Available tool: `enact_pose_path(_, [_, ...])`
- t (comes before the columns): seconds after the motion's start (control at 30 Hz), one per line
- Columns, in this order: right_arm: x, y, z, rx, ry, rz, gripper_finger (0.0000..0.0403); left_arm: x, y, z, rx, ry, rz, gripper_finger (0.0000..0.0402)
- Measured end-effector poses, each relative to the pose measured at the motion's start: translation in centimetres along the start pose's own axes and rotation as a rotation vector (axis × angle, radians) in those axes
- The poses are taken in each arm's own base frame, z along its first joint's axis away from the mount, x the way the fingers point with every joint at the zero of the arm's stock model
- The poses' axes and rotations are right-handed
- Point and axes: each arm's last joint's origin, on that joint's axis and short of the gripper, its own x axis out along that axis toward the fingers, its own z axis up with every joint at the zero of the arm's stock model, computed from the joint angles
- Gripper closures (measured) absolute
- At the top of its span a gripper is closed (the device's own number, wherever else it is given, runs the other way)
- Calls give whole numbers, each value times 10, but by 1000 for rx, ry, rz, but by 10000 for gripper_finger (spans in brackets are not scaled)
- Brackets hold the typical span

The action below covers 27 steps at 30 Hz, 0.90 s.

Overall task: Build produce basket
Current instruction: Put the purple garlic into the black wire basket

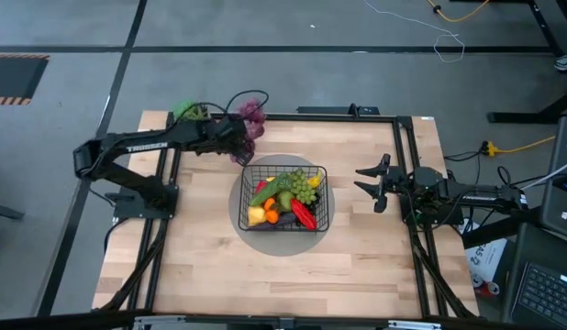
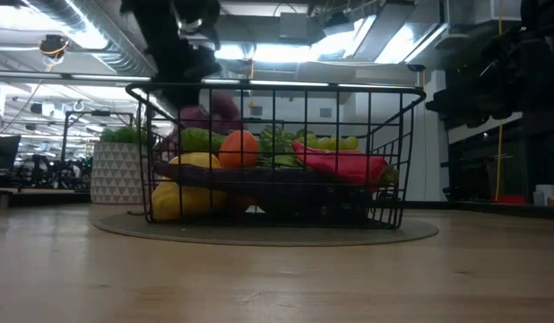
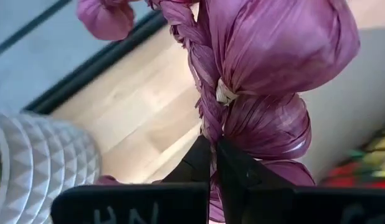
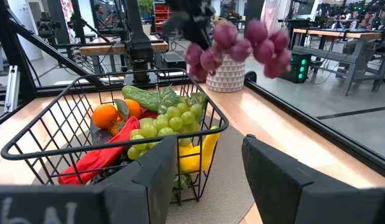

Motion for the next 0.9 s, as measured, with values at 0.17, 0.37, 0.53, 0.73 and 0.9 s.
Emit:
enact_pose_path(0.17, [0,0,0,0,0,0,219,-28,-20,11,57,-87,-88,401])
enact_pose_path(0.37, [0,0,0,0,0,0,219,-59,-49,15,146,-167,-209,401])
enact_pose_path(0.53, [0,0,0,0,0,0,219,-83,-77,7,209,-251,-343,401])
enact_pose_path(0.73, [0,0,0,0,0,0,219,-103,-100,-11,281,-272,-455,401])
enact_pose_path(0.9, [0,0,0,0,0,0,219,-116,-112,-26,366,-276,-511,401])
